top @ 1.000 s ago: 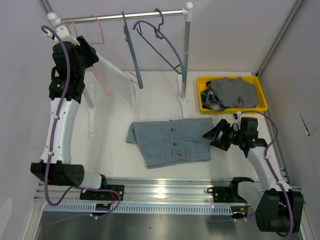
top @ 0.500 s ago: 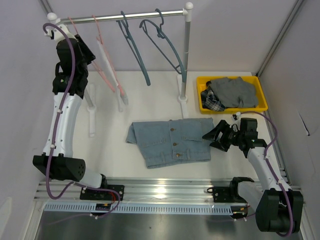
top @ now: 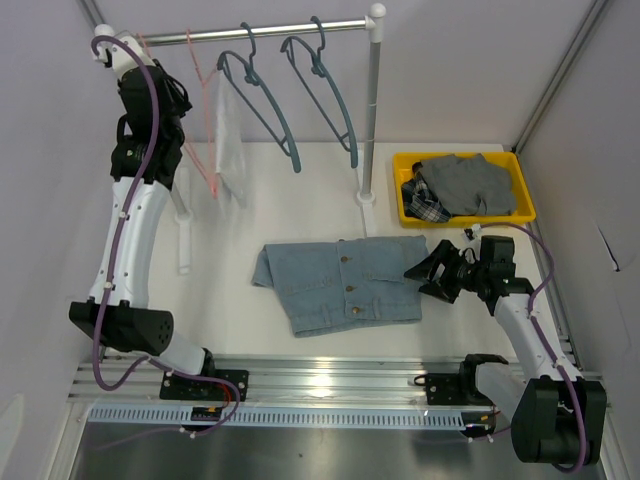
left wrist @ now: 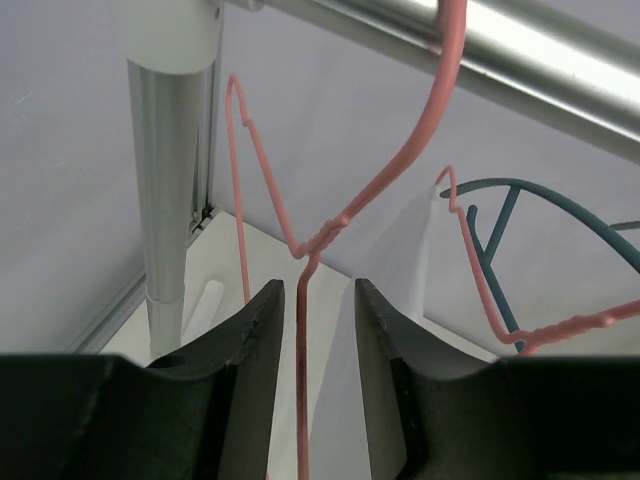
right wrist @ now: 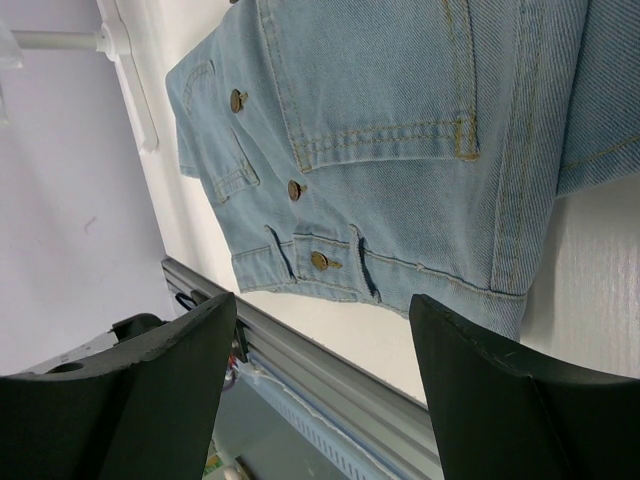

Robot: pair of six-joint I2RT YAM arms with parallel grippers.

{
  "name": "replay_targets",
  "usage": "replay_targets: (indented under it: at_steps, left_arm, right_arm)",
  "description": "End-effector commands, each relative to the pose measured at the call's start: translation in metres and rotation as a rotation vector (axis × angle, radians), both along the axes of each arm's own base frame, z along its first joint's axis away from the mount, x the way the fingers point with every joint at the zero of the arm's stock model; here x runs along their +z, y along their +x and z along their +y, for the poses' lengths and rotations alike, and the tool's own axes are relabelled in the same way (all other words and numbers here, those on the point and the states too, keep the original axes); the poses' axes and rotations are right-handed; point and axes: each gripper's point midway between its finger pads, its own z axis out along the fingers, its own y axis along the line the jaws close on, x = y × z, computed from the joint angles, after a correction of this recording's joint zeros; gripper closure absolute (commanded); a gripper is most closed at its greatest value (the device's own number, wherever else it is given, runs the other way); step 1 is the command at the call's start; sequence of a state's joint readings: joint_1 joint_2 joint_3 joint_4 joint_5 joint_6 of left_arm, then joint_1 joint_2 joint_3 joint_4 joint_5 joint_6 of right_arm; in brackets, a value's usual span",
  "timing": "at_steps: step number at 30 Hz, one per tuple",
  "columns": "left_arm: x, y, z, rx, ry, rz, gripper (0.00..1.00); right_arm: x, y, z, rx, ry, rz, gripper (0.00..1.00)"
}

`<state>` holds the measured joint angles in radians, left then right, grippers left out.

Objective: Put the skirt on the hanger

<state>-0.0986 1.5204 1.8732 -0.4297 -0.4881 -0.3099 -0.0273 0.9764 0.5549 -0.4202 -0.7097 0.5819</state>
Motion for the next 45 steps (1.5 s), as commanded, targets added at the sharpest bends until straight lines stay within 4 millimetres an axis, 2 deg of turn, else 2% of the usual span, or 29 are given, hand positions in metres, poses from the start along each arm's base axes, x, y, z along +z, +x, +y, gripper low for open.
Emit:
replay_targets:
  at_steps: [1, 7, 12, 13, 15, 16, 22, 31, 37, 45]
  left_arm:
    - [0.022, -0.005, 0.005, 0.037, 0.031, -0.038, 0.62]
    - [0.025, -0.004, 0.007, 0.067, 0.045, -0.02, 0.65]
    - [0.023, 0.003, 0.007, 0.066, 0.058, -0.004, 0.59]
    - [0.029, 0.003, 0.008, 0.072, 0.061, -0.013, 0.58]
    - [0.017, 0.011, 0.009, 0.078, 0.072, 0.027, 0.56]
    - [0.02, 0.012, 0.008, 0.077, 0.072, 0.025, 0.56]
    - [0.001, 0.024, 0.007, 0.08, 0.075, 0.071, 0.58]
    - [-0.001, 0.025, 0.007, 0.071, 0.088, 0.07, 0.73]
    - [0.01, 0.017, 0.005, 0.051, 0.083, 0.038, 0.89]
    - [0.03, 0.006, 0.005, 0.034, 0.11, 0.0, 1.0]
  right_arm:
    - [0.005, 0.003, 0.003, 0.03, 0.007, -0.045, 0.24]
    - [0.006, 0.004, 0.004, 0.031, 0.012, -0.049, 0.24]
    - [0.006, 0.003, 0.004, 0.034, 0.014, -0.049, 0.24]
    - [0.006, 0.004, 0.004, 0.035, 0.013, -0.05, 0.24]
    - [0.006, 0.003, 0.004, 0.036, 0.014, -0.051, 0.24]
    - [0.007, 0.004, 0.004, 0.037, 0.015, -0.053, 0.24]
    - [0.006, 0.001, 0.004, 0.036, 0.012, -0.052, 0.24]
    - [0.007, 0.0, 0.003, 0.037, 0.007, -0.059, 0.25]
    - [0.007, 0.001, 0.003, 0.035, 0.007, -0.063, 0.25]
    - [0.006, 0.001, 0.003, 0.034, 0.003, -0.062, 0.26]
